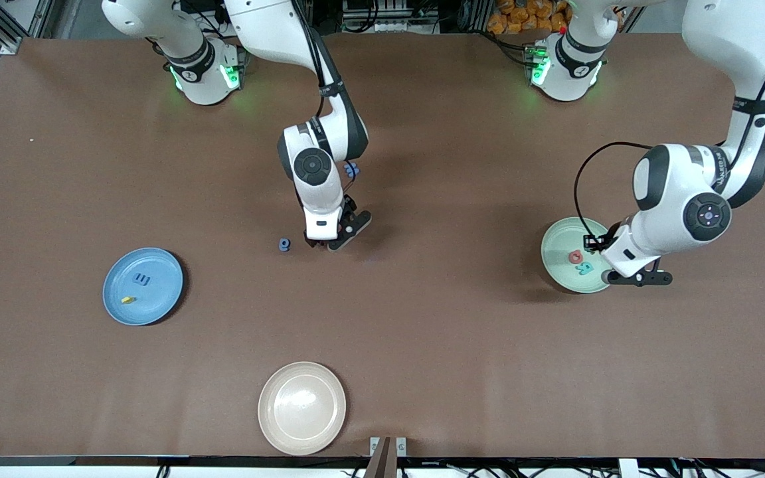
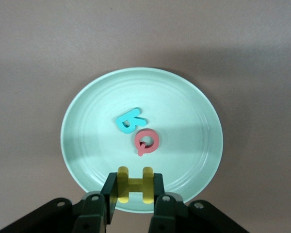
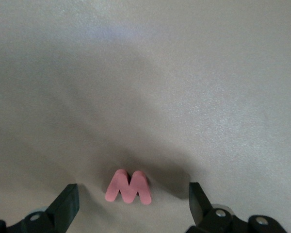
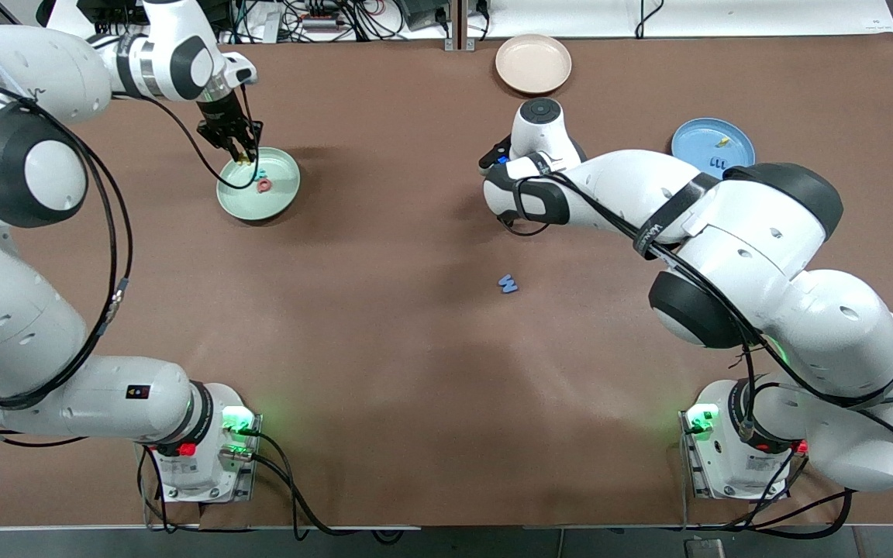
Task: Sort upper and lower case letters into plates
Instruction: 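Drop the H with the left gripper while the right gripper grasps the M, then place the pink M on the blue plate with the right gripper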
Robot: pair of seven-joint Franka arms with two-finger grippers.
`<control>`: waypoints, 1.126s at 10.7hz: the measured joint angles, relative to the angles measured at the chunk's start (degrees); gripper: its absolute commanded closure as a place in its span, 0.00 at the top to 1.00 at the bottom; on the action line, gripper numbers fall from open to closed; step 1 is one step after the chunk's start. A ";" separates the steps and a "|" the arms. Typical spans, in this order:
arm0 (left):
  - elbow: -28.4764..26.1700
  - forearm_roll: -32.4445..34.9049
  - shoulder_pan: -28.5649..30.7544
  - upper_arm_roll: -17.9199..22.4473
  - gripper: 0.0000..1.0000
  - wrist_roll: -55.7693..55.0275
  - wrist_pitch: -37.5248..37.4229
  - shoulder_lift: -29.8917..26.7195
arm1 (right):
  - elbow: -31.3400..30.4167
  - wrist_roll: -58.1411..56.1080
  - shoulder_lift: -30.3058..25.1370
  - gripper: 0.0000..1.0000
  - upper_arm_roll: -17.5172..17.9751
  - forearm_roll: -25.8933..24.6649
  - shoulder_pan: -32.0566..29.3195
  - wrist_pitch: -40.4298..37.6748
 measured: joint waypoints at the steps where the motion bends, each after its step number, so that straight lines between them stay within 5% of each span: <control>1: -0.05 0.00 0.00 0.01 0.59 0.00 0.05 0.68 | 0.00 0.00 0.01 1.00 0.12 0.31 -0.01 0.03; 3: -0.17 0.00 0.00 0.02 0.92 0.00 0.14 1.41 | 0.00 0.00 0.10 1.00 0.43 0.62 -0.06 0.11; 4: -0.17 0.00 -0.01 0.02 1.00 0.00 0.16 1.42 | 0.00 0.00 0.14 0.33 0.50 0.73 -0.17 0.15; 5: -0.17 0.00 -0.04 0.02 1.00 0.00 0.17 1.43 | 0.00 -0.02 0.16 0.00 0.53 0.76 -0.25 0.18; 12: -0.22 0.00 -2.64 -0.08 1.00 -4.17 0.23 1.41 | 0.16 -0.02 -0.89 0.00 0.39 1.06 -1.05 -0.11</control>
